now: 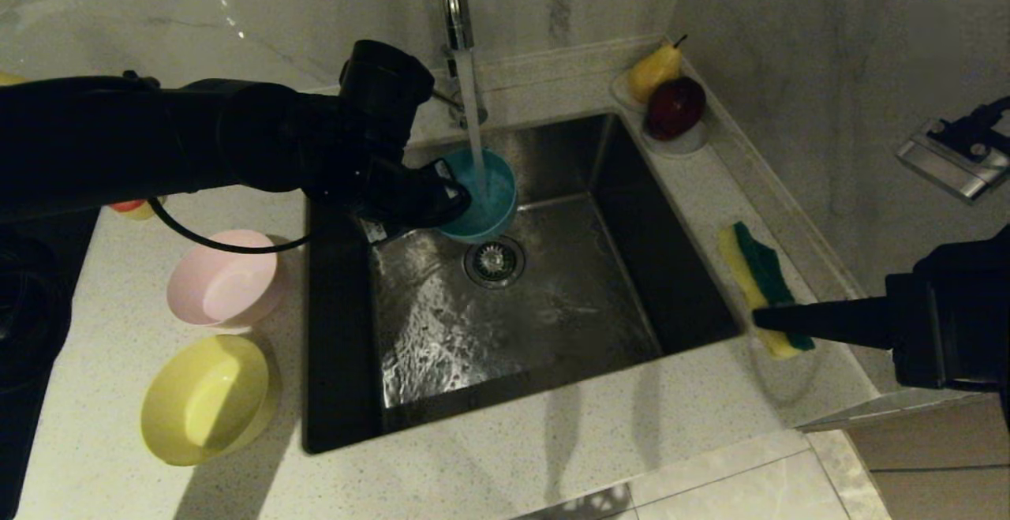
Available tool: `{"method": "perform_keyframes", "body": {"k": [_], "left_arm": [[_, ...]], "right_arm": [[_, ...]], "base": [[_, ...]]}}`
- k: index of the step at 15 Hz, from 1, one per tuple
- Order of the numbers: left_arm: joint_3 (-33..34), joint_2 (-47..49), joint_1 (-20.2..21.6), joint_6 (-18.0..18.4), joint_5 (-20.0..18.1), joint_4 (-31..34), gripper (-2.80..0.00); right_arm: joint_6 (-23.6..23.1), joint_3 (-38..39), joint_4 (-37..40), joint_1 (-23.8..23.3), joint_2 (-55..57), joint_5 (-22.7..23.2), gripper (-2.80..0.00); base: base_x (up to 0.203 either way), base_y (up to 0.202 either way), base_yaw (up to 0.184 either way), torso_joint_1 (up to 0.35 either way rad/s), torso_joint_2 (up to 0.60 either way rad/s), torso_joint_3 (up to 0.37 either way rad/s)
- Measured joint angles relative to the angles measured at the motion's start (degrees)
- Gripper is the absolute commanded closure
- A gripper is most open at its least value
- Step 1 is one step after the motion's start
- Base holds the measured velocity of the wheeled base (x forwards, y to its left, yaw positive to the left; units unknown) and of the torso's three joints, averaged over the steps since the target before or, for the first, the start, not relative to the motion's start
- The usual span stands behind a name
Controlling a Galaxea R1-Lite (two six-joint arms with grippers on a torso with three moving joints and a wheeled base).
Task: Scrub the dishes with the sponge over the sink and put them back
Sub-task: Wash the bowl
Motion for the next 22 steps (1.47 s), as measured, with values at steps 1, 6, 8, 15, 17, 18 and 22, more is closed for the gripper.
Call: {"method": "perform_keyframes", "body": {"k": [1,6,8,15,17,18,22], "left_arm": [[-0.13,-0.02,0.01,-0.02,0.0,0.0,0.0],[-0.16,-0.51,0.0,-0.02,-0.06,0.11,0.0],[0.69,-1.21,0.0,0.17,0.05,0.29,0.0],[7.43,-8.29,0.06,3.84,9.15,-4.85,0.0],[9.75,-11.64,0.09,7.26,11.55,-9.55,0.0],[11.4,-13.62,0.11,9.5,12.06,-12.04,0.0],[22.4,-20.49,0.41,22.09,12.53,-29.27,0.0]], "right_arm": [[-0.02,-0.13,-0.06,0.0,0.02,0.0,0.0],[0.0,-0.24,0.0,0.0,0.06,0.0,0.0],[0.0,-0.21,0.02,0.0,0.0,0.0,0.0],[0.09,0.4,0.48,-0.02,-0.83,-0.04,0.0],[0.09,0.42,0.5,-0.02,-0.9,-0.04,0.0],[0.06,0.43,0.5,-0.02,-0.9,-0.06,0.0],[0.06,1.03,0.5,-0.02,-0.91,-0.04,0.0]], "base": [[0.0,0.0,0.0,0.0,0.0,0.0],[0.0,0.0,0.0,0.0,0.0,0.0],[0.0,0.0,0.0,0.0,0.0,0.0],[0.0,0.0,0.0,0.0,0.0,0.0],[0.0,0.0,0.0,0.0,0.0,0.0],[0.0,0.0,0.0,0.0,0.0,0.0],[0.0,0.0,0.0,0.0,0.0,0.0]]}}
